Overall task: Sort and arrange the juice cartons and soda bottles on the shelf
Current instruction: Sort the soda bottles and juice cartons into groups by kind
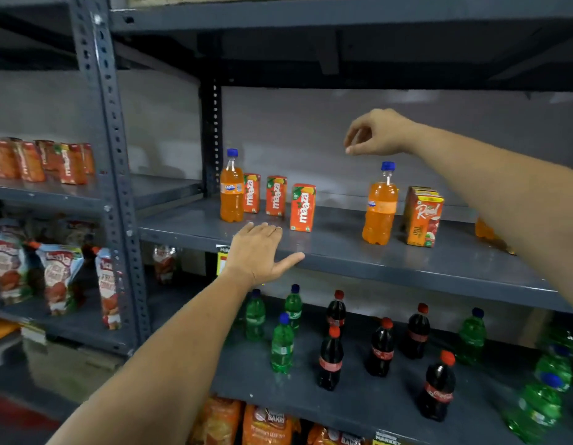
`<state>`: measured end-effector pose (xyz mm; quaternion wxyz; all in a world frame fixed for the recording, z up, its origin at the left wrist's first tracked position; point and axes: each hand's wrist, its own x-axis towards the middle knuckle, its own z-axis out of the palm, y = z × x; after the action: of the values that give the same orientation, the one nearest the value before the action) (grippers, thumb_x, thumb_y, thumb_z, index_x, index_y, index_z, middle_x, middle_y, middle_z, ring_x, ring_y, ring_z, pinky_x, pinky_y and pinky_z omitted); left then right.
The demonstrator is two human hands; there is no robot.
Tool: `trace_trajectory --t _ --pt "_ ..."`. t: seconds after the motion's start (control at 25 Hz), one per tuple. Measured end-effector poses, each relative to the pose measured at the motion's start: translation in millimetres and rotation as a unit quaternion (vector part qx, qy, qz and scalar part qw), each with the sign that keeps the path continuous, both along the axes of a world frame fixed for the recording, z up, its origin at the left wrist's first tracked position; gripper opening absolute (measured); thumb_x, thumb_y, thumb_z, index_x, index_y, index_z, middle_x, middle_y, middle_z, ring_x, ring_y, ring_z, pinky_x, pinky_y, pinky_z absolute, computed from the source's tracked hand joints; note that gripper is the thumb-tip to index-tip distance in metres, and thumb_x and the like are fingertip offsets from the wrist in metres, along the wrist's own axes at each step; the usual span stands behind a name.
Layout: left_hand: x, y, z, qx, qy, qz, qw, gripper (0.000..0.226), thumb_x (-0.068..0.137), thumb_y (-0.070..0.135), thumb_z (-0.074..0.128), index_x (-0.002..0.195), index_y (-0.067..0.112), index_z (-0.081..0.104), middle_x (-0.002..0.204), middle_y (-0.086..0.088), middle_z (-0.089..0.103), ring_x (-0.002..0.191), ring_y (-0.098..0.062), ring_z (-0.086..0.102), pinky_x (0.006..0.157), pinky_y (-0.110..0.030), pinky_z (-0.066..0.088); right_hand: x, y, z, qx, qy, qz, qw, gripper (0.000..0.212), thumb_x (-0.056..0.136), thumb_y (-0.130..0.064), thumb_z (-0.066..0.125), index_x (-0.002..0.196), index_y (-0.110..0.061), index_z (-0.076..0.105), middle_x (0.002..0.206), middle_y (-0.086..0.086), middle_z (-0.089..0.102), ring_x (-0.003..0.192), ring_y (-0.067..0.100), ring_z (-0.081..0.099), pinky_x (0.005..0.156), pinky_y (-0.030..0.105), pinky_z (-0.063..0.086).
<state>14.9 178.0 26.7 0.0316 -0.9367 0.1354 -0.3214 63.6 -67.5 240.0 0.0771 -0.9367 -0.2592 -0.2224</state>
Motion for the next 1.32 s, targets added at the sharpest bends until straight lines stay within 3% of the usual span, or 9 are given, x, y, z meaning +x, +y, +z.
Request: trace_trajectory --t 0.16,0.4,0.52,0.64,0.72,0.88,1.08,1.32 --pt "14 66 7 0.023 0.004 0.006 1.000 0.101 0.071 0.083 0.006 0.121 0.010 0.056 0.120 -0.006 0.063 0.113 -0.023 0.054 0.106 -0.040 0.032 22 80 -4 -0.011 0.037 0.007 0.999 0.026 0.082 -0.040 0.069 0.101 -0.024 0.064 0.101 0.003 0.068 0.091 0.018 0.065 0.080 0.032 0.050" --pt "40 130 5 0.051 0.022 -0.032 0.998 0.105 0.069 0.086 0.004 0.124 0.013 0.055 0.125 -0.002 0.062 0.115 -0.019 0.055 0.110 -0.040 0.027 54 177 -12 0.023 0.071 0.013 0.997 0.048 0.083 -0.043 0.066 0.119 -0.014 0.057 0.106 0.004 0.060 0.080 0.014 0.062 0.061 0.019 0.046" --pt "49 149 -2 0.046 0.026 -0.058 0.997 0.104 0.070 0.084 0.003 0.133 0.015 0.047 0.137 -0.001 0.053 0.125 -0.017 0.048 0.112 -0.040 0.025 65 213 -18 0.022 0.068 0.003 0.997 0.055 0.086 -0.042 0.062 0.131 -0.014 0.047 0.111 0.006 0.059 0.083 0.019 0.064 0.070 0.024 0.050" --pt "53 162 -9 0.051 0.020 -0.067 0.996 0.102 0.072 0.082 0.002 0.140 0.015 0.037 0.146 0.000 0.043 0.134 -0.016 0.038 0.113 -0.038 0.023 70 239 -25 0.009 0.074 0.009 0.997 0.047 0.091 -0.033 0.057 0.135 -0.019 0.045 0.115 0.009 0.060 0.084 0.021 0.065 0.081 0.032 0.054" --pt "56 166 -10 0.058 0.022 -0.075 0.995 0.099 0.075 0.081 0.006 0.142 0.015 0.035 0.147 -0.001 0.042 0.135 -0.017 0.036 0.113 -0.038 0.022 72 249 -27 0.006 0.068 0.018 0.997 0.032 0.092 -0.024 0.057 0.123 -0.018 0.055 0.115 0.010 0.061 0.082 0.019 0.065 0.078 0.030 0.055" --pt "57 166 -10 0.056 0.023 -0.090 0.994 0.097 0.075 0.081 0.013 0.141 0.014 0.036 0.147 -0.002 0.042 0.135 -0.017 0.036 0.113 -0.037 0.022 65 243 -16 -0.005 0.077 0.016 0.997 0.017 0.088 -0.014 0.064 0.105 -0.013 0.064 0.104 0.010 0.066 0.075 0.012 0.067 0.067 0.020 0.054" --pt "48 142 -3 -0.001 -0.003 -0.131 0.991 0.094 0.073 0.079 0.017 0.133 0.014 0.048 0.138 -0.002 0.052 0.128 -0.018 0.046 0.107 -0.039 0.030 33 204 8 -0.041 0.129 0.011 0.991 0.018 0.085 -0.013 0.066 0.104 -0.012 0.067 0.098 0.006 0.070 0.082 0.012 0.070 0.068 0.020 0.055" --pt "27 52 -3 0.030 -0.007 -0.147 0.989 0.087 0.075 0.079 0.013 0.108 0.016 0.062 0.107 -0.001 0.066 0.100 -0.022 0.060 0.085 -0.034 0.041 -21 109 27 -0.049 0.179 -0.019 0.983 0.020 0.084 -0.013 0.067 0.104 -0.014 0.068 0.100 0.005 0.072 0.087 0.015 0.072 0.073 0.024 0.057"
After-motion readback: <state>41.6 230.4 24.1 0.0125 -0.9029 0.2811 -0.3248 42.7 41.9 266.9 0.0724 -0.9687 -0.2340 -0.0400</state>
